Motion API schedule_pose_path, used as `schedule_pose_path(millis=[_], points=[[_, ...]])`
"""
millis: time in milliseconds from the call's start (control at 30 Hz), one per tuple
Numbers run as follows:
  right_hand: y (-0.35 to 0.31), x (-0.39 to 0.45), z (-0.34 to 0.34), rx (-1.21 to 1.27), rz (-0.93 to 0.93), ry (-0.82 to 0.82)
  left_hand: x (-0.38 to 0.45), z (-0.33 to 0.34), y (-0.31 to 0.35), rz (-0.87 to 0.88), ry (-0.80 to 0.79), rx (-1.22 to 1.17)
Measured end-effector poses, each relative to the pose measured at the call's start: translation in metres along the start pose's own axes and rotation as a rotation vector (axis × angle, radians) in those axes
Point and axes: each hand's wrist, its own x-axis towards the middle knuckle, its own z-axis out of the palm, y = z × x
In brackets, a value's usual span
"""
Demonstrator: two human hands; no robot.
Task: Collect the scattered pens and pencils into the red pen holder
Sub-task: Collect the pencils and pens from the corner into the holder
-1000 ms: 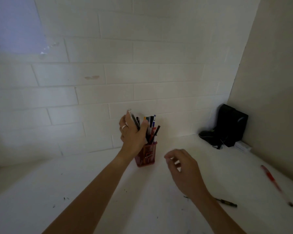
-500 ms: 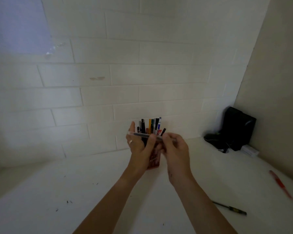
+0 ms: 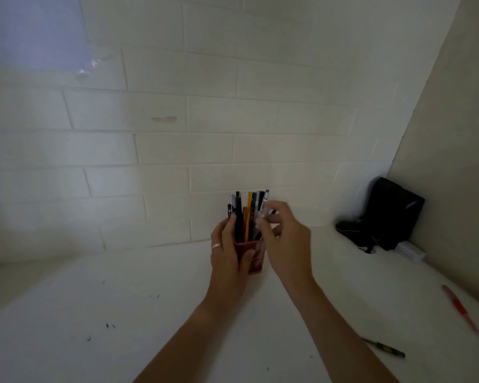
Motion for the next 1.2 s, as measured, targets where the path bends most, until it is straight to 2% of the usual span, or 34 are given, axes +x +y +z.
schedule_pose_path(millis=[233, 300, 433, 567, 633, 767, 833, 900, 1067, 1133, 1200], points=[[0.005, -0.007, 0.018, -0.592, -0.202, -0.113, 0.004, 0.002, -0.007, 0.064, 0.038, 0.042], [0.005, -0.007, 0.018, -0.685, -0.241, -0.144, 0.003, 0.001, -0.003, 0.088, 0.048, 0.048], [0.006, -0.01, 0.004, -0.595, -0.287, -0.18, 0.001, 0.0, -0.001, 0.093, 0.028, 0.061], [0.023, -0.016, -0.041, -0.47, -0.138, -0.093, 0.0, -0.001, -0.003, 0.082, 0.021, 0.134], [0.043, -0.017, -0.067, -0.524, 0.038, -0.236, 0.0, -0.001, -0.004, 0.088, 0.022, 0.148], [0.065, -0.02, -0.121, -0.554, 0.4, -0.787, -0.001, 0.001, -0.005, 0.089, 0.026, 0.153], [0.065, -0.025, -0.134, -0.6, 0.444, -0.957, -0.001, 0.001, -0.006, 0.099, 0.029, 0.156], [0.068, -0.032, -0.136, -0.672, 0.46, -1.033, -0.003, 0.001, -0.008, 0.096, 0.028, 0.164], [0.07, -0.044, -0.131, -0.611, 0.437, -0.91, -0.011, 0.004, 0.007, 0.075, 0.078, 0.279], [0.066, -0.044, -0.126, -0.621, 0.343, -0.884, -0.012, 0.004, 0.011, 0.087, 0.086, 0.286], [0.057, -0.042, -0.118, -0.572, 0.228, -0.789, -0.012, 0.005, 0.009, 0.071, 0.084, 0.278]])
